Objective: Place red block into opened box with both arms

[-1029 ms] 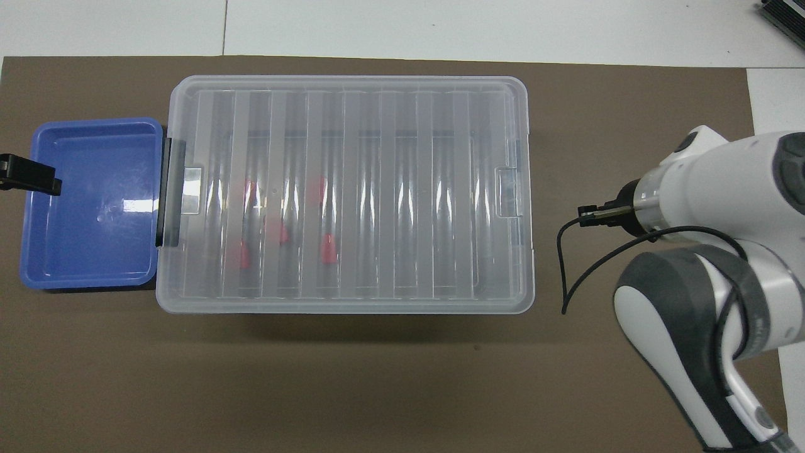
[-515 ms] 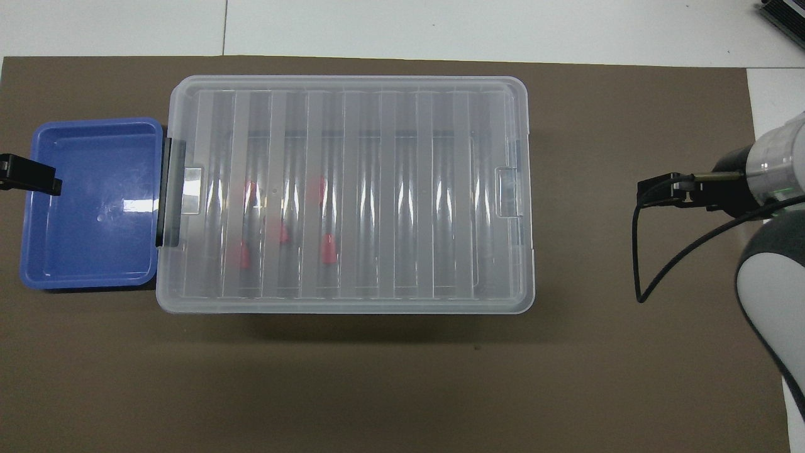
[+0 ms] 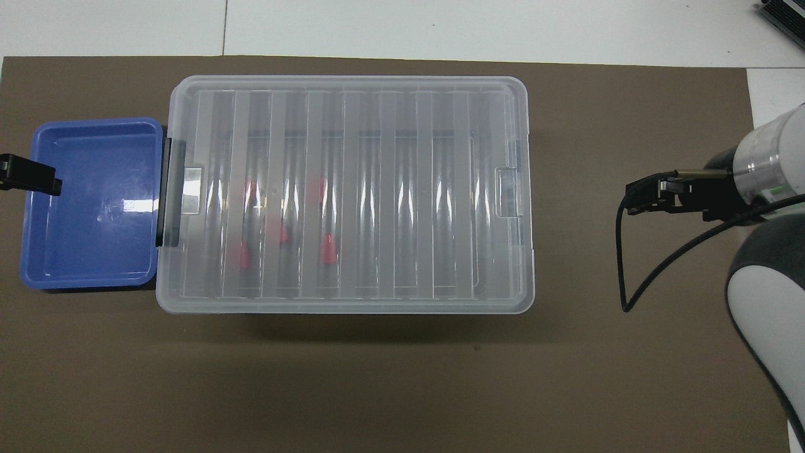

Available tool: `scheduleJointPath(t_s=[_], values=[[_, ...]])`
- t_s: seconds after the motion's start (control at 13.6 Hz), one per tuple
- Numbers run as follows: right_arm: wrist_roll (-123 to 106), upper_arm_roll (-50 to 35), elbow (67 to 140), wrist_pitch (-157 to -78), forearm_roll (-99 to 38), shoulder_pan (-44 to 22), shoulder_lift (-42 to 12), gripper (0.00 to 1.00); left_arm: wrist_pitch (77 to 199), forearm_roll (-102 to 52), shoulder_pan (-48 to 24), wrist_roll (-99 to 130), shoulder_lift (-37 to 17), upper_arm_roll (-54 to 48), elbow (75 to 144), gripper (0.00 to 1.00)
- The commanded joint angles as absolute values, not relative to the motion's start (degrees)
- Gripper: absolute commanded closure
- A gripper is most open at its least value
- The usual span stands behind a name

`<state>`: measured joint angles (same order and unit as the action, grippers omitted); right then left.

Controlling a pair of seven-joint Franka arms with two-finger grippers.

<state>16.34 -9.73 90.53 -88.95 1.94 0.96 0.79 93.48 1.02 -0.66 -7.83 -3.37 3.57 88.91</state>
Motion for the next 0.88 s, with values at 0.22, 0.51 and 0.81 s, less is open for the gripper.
scheduleJointPath(t_s=[0.22, 0.51, 0.81], values=[[16.7, -9.84, 91.93, -89.21, -0.61, 2.29, 1.93, 0.0, 93.08, 0.62, -0.44, -7.47, -2.55, 3.52, 89.56, 0.0], [17.05, -9.76, 92.72, -89.12, -0.62, 2.37, 2.37, 0.0, 93.08, 0.62, -0.44, -7.47, -2.55, 3.52, 89.56, 0.0], [17.14, -9.67, 92.81, -89.56, 0.26, 2.46, 2.37, 0.0, 93.08, 0.62, -0.44, -7.47, -2.55, 3.52, 89.56, 0.0]])
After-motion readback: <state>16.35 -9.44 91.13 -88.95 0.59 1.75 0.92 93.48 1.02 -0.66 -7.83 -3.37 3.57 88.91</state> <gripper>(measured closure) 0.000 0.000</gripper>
